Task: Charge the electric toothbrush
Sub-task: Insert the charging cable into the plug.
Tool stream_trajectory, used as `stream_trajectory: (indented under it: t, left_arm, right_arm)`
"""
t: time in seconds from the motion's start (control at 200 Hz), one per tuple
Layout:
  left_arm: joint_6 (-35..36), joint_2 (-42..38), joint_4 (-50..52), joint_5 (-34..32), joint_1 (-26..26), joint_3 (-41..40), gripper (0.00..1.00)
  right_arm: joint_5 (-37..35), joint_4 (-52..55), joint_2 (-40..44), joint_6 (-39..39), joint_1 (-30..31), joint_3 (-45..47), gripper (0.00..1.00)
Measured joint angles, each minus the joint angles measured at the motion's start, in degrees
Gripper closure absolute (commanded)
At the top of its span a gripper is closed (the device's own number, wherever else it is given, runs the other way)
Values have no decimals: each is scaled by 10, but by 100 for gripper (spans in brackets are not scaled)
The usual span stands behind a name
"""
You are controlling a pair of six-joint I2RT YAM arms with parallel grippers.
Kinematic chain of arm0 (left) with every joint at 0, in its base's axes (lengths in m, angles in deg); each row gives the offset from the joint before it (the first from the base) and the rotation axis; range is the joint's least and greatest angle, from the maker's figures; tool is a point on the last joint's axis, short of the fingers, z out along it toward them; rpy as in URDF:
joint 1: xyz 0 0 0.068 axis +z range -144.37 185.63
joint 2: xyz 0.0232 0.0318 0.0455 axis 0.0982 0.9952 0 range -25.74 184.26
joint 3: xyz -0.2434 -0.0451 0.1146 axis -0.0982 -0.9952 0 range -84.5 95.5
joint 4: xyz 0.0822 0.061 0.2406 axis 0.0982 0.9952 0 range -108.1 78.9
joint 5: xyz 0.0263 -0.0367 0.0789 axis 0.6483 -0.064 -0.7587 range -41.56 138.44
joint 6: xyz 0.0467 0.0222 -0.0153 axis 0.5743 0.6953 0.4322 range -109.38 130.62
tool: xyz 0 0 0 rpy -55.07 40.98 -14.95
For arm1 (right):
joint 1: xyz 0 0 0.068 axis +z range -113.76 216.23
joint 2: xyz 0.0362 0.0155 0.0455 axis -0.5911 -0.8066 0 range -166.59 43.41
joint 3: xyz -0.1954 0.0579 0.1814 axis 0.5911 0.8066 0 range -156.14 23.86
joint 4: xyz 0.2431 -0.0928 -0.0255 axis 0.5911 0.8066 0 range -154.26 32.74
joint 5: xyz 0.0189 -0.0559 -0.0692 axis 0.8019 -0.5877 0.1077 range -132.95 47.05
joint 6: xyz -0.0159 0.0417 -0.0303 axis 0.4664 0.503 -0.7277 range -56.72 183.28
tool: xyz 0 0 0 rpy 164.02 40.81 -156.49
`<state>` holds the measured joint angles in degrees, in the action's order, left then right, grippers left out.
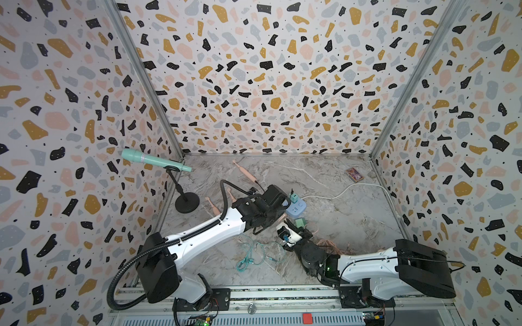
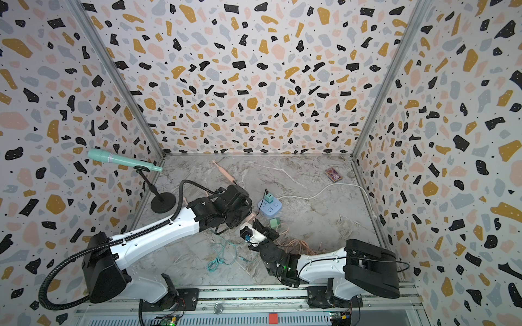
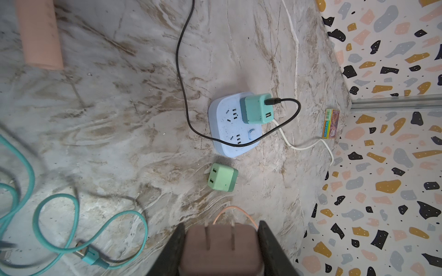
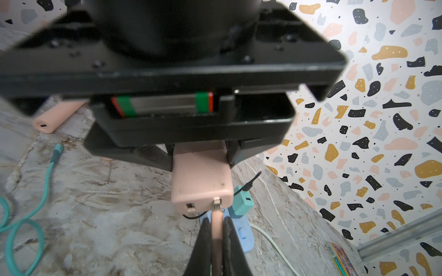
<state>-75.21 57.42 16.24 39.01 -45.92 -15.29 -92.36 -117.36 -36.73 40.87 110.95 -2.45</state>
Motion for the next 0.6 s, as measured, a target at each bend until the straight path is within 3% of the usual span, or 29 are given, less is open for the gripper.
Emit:
stream_trajectory:
  t: [0.601]
  left_arm:
    - [-6,0,-9,-29,-5,1,100]
  right_arm:
    - [10,29,6,13,-11,-19,100]
